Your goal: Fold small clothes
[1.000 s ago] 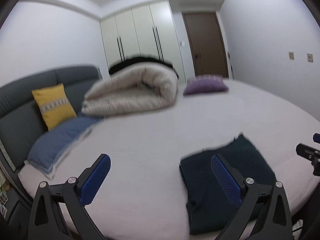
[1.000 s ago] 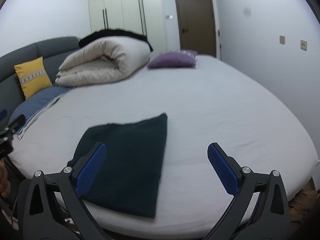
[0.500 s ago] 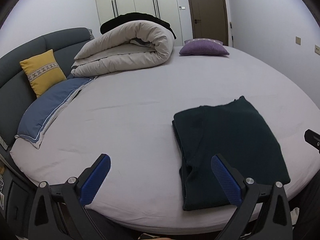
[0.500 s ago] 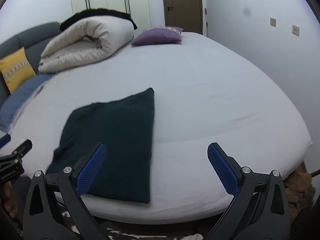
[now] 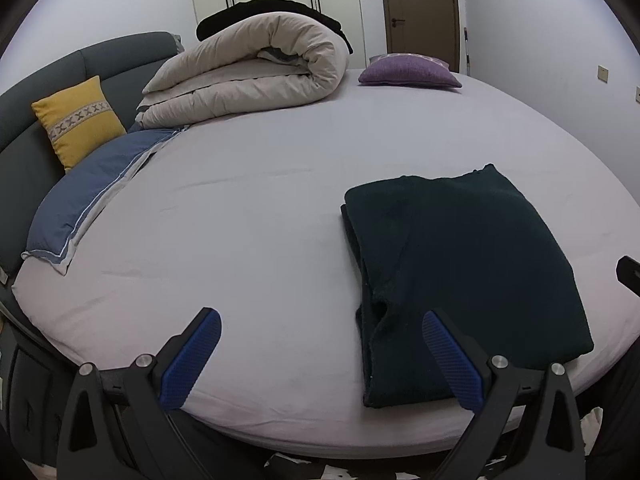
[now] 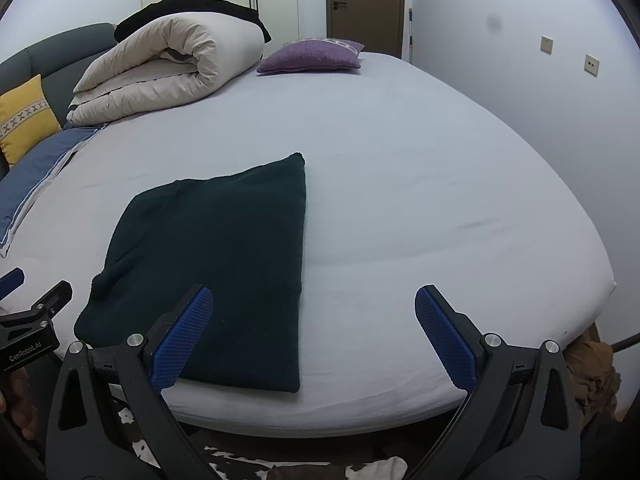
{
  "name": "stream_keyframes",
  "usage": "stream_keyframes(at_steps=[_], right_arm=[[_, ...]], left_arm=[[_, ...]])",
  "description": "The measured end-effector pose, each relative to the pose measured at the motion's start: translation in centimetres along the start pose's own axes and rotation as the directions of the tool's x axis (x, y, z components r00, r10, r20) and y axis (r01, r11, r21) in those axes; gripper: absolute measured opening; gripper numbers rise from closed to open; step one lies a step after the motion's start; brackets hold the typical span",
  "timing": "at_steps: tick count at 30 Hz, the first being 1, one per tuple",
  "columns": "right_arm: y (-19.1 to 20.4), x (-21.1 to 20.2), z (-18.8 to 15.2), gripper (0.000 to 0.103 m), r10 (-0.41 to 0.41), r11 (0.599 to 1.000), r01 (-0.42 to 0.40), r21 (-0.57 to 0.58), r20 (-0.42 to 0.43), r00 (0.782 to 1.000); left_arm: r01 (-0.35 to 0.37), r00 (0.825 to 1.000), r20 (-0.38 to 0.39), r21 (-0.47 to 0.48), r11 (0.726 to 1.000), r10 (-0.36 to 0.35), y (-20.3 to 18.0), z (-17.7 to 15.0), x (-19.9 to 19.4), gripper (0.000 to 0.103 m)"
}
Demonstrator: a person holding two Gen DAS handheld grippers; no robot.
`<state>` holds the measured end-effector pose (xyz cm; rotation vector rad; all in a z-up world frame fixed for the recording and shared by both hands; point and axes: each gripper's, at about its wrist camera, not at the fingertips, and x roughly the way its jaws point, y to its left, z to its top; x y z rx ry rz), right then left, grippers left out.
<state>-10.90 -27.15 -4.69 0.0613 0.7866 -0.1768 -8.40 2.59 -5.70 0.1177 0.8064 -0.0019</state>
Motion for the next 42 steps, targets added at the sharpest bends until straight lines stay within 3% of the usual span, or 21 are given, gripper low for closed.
stream_keyframes(at_steps=[42], right_arm=[[1.0, 2.0, 0.1, 0.103, -0.004, 1.000, 0.003, -0.008, -0.027, 1.000]], left_arm=[[0.006, 1.000, -0.013, -0.020, 1.000, -0.006, 0.3, 0.0, 0.1, 0.103]])
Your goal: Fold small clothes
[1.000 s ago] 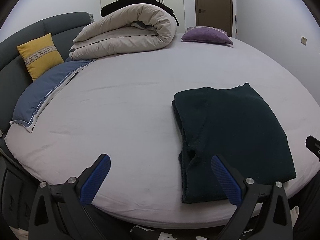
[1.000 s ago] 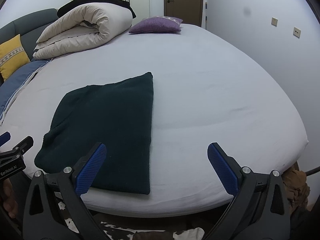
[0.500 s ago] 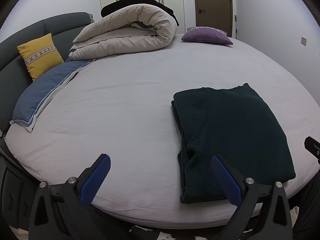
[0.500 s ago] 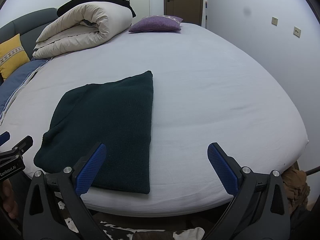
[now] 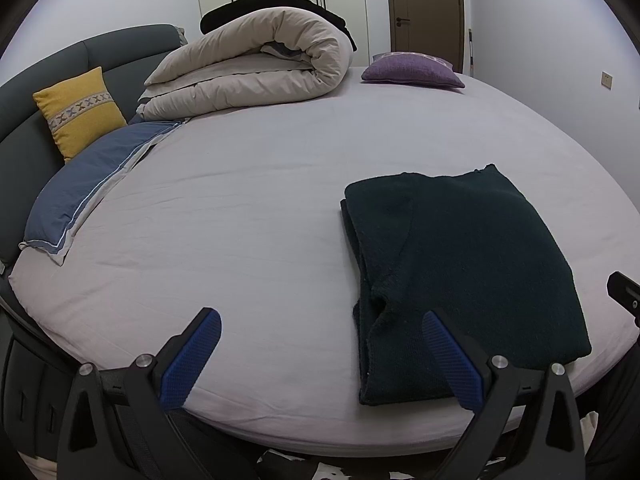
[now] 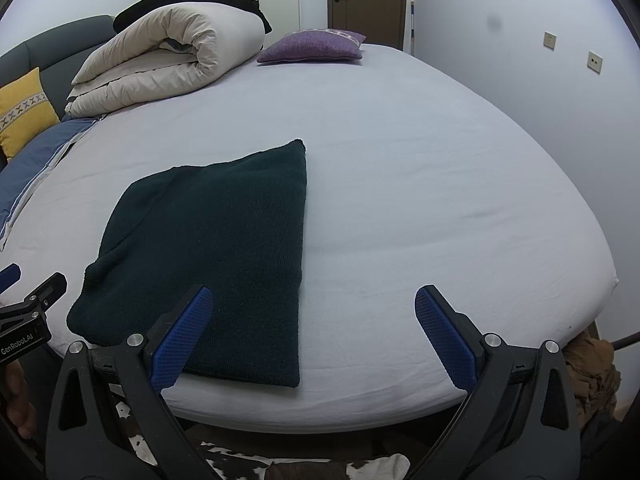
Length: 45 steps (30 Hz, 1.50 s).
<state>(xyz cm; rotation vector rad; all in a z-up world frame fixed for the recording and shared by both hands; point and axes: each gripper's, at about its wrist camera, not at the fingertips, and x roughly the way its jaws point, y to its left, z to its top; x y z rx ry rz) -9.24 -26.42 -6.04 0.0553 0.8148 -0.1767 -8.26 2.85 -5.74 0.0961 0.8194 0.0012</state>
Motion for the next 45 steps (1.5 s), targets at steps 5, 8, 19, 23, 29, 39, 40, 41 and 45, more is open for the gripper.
stream_keyframes(at_steps=[5, 8, 19, 23, 29, 39, 40, 41, 45], right_arm=[[0.24, 0.25, -0.15, 0.103, -0.001, 1.000, 0.001, 0.000, -0.001, 1.000], [0.16, 0.18, -0.16, 0.103, 0.000, 1.000, 0.000, 0.001, -0.001, 1.000], [0.25, 0.19, -0.16, 0.103, 0.000, 1.000, 0.000, 0.001, -0.001, 1.000], [0.12, 0.33, -0.20, 0.103, 0.000, 1.000, 0.000, 0.000, -0.003, 1.000], [0.24, 0.57, -0.29, 0.103, 0.000, 1.000, 0.000, 0.001, -0.004, 1.000], [0.22, 0.58, -0.42, 0.103, -0.001, 1.000, 0.001, 0.002, -0.005, 1.000], [0.21, 0.59, -0.44, 0.103, -0.001, 1.000, 0.001, 0.002, -0.005, 1.000], [0.20, 0.59, -0.43, 0.103, -0.001, 1.000, 0.001, 0.002, -0.005, 1.000], [0.22, 0.61, -0.42, 0.103, -0.001, 1.000, 0.001, 0.001, -0.005, 1.000]], left_arm=[[-0.001, 1.000, 0.000, 0.001, 1.000, 0.001, -0.10, -0.06, 0.00, 0.103], [-0.001, 1.000, 0.000, 0.002, 1.000, 0.001, -0.17, -0.08, -0.02, 0.103], [-0.002, 1.000, 0.000, 0.001, 1.000, 0.002, -0.20, -0.10, -0.03, 0.103], [-0.002, 1.000, -0.001, 0.001, 1.000, 0.002, -0.28, -0.12, -0.07, 0.103], [-0.002, 1.000, -0.001, 0.001, 1.000, 0.002, -0.39, -0.15, -0.05, 0.103], [-0.003, 1.000, -0.001, 0.001, 1.000, 0.003, -0.41, -0.13, -0.08, 0.103], [-0.003, 1.000, -0.001, 0.002, 1.000, 0.003, -0.41, -0.13, -0.08, 0.103], [-0.002, 1.000, -0.001, 0.002, 1.000, 0.002, -0.39, -0.12, -0.08, 0.103], [-0.001, 1.000, 0.001, 0.005, 1.000, 0.001, -0.52, -0.19, 0.06, 0.103]])
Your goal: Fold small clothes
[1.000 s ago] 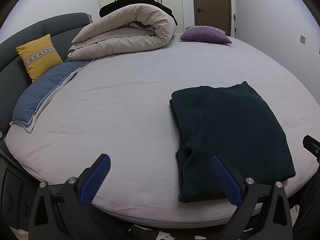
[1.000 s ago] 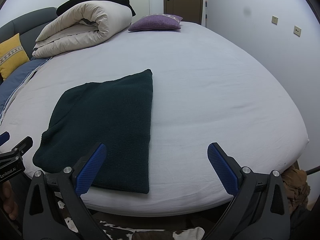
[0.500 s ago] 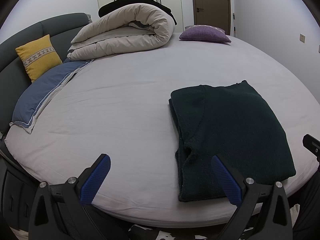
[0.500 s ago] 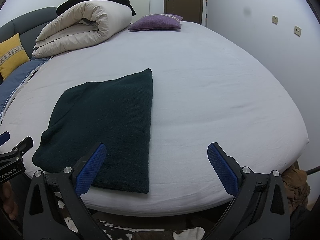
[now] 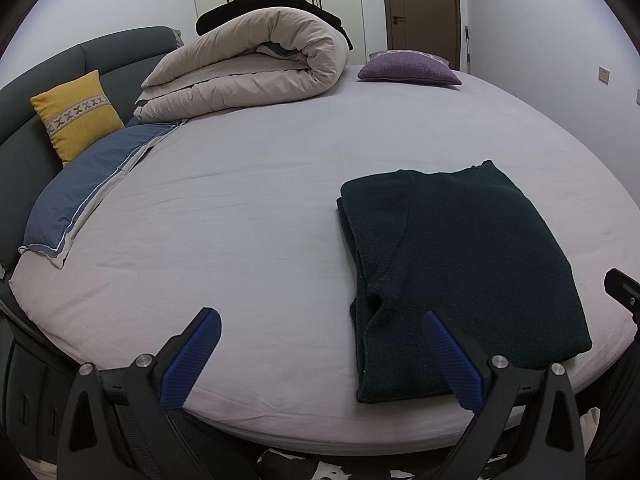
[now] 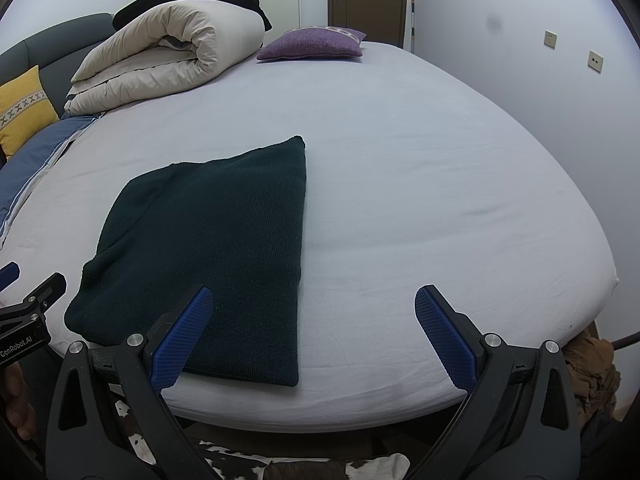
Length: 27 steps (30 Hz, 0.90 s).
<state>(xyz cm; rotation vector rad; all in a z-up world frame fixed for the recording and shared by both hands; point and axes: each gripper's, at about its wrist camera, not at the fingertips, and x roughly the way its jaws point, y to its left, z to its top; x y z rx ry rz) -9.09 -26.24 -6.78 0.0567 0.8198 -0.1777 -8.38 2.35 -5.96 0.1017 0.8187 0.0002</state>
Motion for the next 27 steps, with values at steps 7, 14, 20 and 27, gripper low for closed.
stream_keyframes(at_steps=[7, 14, 20, 27], right_arm=[[0.02, 0.17, -0.12, 0.103, 0.001, 1.000, -0.001, -0.001, -0.002, 1.000], [0.01, 0.38, -0.28, 0.103, 0.003, 1.000, -0.003, -0.004, -0.003, 1.000], [0.02, 0.59, -0.43, 0.103, 0.004, 1.000, -0.004, -0.006, -0.005, 1.000], [-0.06, 0.73, -0.31, 0.103, 0.007, 1.000, -0.008, -0.009, -0.006, 1.000]], left_arm=[[0.000, 1.000, -0.001, -0.001, 1.000, 0.000, -0.03, 0.00, -0.01, 0.103], [0.002, 1.000, -0.001, 0.000, 1.000, -0.002, -0.19, -0.10, -0.01, 0.103], [0.000, 1.000, -0.001, 0.000, 1.000, 0.000, -0.15, -0.05, 0.00, 0.103], [0.000, 1.000, -0.001, 0.000, 1.000, 0.000, -0.19, -0.06, -0.02, 0.103]])
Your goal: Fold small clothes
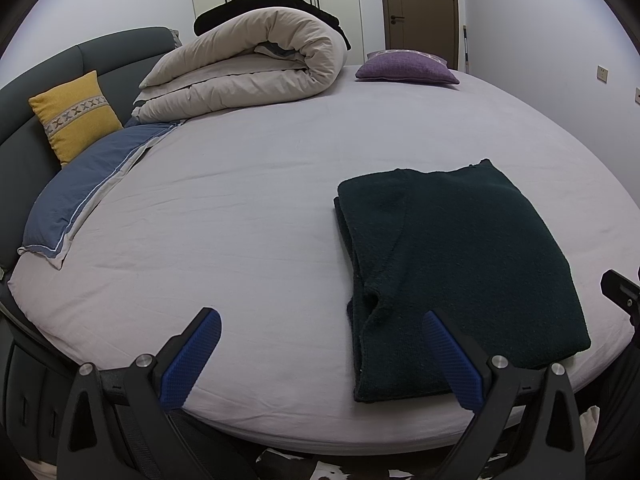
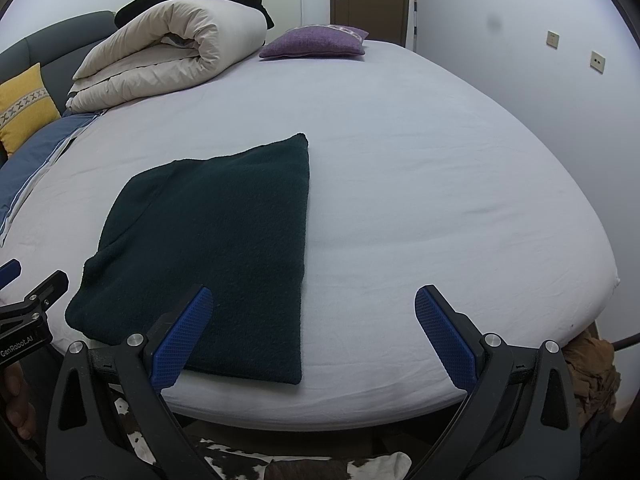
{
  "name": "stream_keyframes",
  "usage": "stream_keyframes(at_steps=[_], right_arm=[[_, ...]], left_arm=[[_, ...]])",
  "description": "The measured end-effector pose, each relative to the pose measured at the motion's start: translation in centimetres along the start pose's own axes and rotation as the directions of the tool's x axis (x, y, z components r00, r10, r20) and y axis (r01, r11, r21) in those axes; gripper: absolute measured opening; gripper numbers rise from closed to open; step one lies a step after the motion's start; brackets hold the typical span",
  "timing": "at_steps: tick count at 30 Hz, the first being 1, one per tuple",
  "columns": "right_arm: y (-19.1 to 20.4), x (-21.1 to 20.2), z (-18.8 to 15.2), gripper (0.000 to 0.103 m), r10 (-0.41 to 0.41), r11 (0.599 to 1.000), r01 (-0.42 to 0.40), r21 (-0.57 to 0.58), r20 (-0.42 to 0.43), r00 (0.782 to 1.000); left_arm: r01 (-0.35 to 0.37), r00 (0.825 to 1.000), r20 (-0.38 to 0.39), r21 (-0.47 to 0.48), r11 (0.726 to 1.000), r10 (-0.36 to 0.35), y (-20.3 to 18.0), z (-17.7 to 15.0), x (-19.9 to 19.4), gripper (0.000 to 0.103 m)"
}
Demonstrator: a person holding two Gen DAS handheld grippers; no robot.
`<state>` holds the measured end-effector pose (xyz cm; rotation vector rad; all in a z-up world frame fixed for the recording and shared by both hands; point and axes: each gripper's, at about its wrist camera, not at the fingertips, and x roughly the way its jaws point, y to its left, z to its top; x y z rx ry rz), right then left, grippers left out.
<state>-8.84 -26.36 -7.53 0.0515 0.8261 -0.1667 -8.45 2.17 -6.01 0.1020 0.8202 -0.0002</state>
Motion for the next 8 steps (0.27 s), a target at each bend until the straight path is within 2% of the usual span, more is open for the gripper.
stream_keyframes(at_steps=[8], right_arm=[[0.08, 0.00, -0.04, 0.103, 0.001, 1.000, -0.001, 0.000, -0.001, 1.000]], left_arm=[[-0.001, 1.000, 0.005, 0.003, 1.000, 0.001, -0.37, -0.24, 0.17, 0.103]])
